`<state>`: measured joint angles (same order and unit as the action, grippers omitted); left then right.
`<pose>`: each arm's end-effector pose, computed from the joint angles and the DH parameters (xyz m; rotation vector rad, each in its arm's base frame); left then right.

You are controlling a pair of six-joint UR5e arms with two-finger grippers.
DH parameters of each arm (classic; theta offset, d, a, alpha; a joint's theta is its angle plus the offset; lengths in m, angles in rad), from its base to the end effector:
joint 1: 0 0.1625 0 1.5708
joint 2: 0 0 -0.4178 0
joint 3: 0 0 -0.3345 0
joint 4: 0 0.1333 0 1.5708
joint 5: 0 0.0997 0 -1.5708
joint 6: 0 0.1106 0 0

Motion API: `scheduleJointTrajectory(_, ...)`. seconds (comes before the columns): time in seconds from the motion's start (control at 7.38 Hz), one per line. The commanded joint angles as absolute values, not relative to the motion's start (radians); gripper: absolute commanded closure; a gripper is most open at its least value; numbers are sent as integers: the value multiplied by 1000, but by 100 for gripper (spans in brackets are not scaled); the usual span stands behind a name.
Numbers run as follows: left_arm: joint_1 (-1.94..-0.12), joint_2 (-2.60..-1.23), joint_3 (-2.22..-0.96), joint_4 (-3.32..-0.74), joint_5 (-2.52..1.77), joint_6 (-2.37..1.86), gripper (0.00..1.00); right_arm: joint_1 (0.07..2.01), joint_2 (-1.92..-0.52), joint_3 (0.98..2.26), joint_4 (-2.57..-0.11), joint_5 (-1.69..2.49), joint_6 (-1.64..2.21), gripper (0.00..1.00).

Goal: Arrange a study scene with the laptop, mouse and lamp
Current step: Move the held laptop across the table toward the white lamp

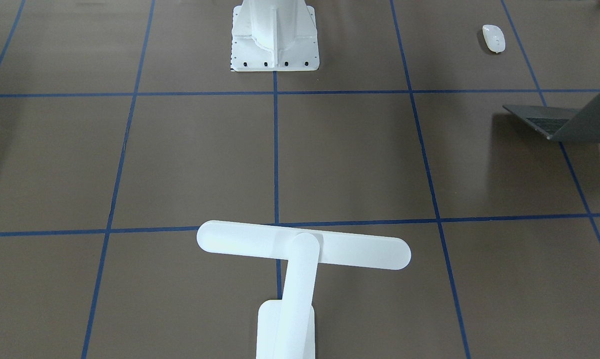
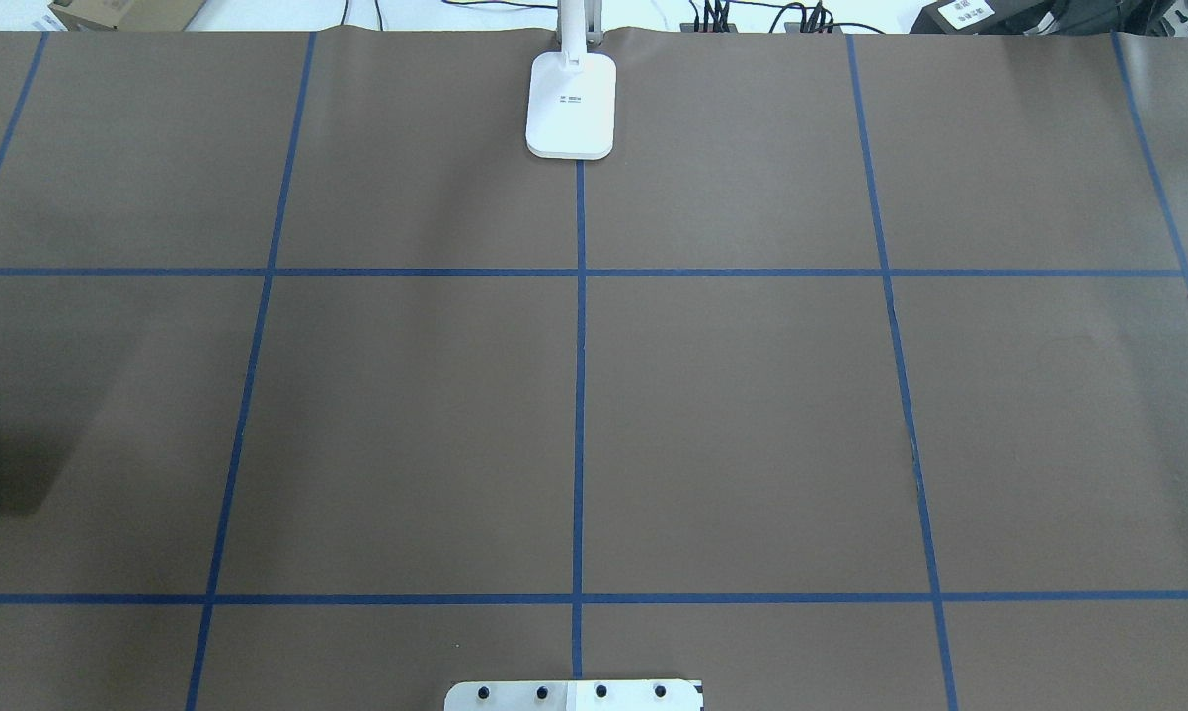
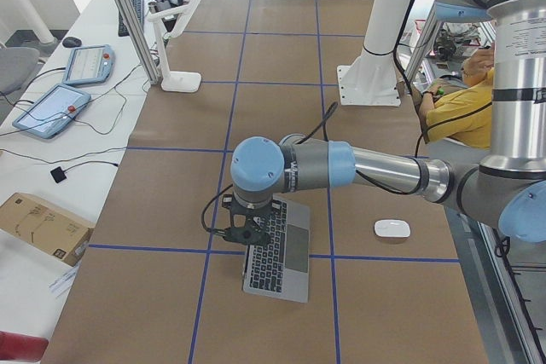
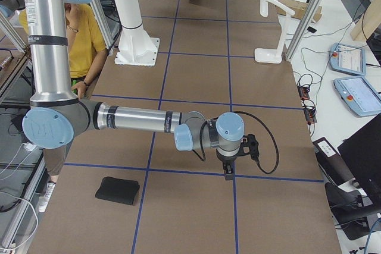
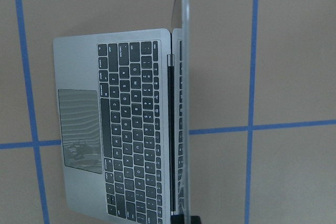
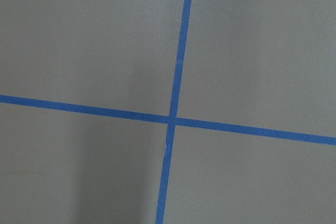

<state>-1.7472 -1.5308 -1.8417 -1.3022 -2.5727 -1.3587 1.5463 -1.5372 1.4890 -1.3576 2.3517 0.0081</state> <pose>-0.1108 -0.3930 0.5667 -0.6456 0.8938 -1.4124 0.0442 -0.4606 0.6573 0.1438 -0.7816 -0.0799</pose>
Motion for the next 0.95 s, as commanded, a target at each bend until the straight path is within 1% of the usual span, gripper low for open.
scheduleJointTrajectory(0.0,-1599,-1671,-1841,-1365,-2580,-1573,100,1546,-1539,1497,-1358,2358,6,1)
scheduleJointTrajectory(0.14,-1512,-1756,-1838,-1409,-2576,-1706,100,1546,-1539,1496,-1358,2356,8,1)
scheduleJointTrajectory(0.41,-1366,-1932,-1824,-1407,-2562,-1903,100,1546,-1540,1491,-1361,2358,9,1)
scheduleJointTrajectory(0.68,-1239,-2063,-1821,-1408,-2466,-2069,100,1542,-1540,1486,-1362,2356,9,1)
scheduleJointTrajectory(0.81,-1183,-2124,-1793,-1411,-2436,-2127,100,1540,-1540,1486,-1362,2358,9,1)
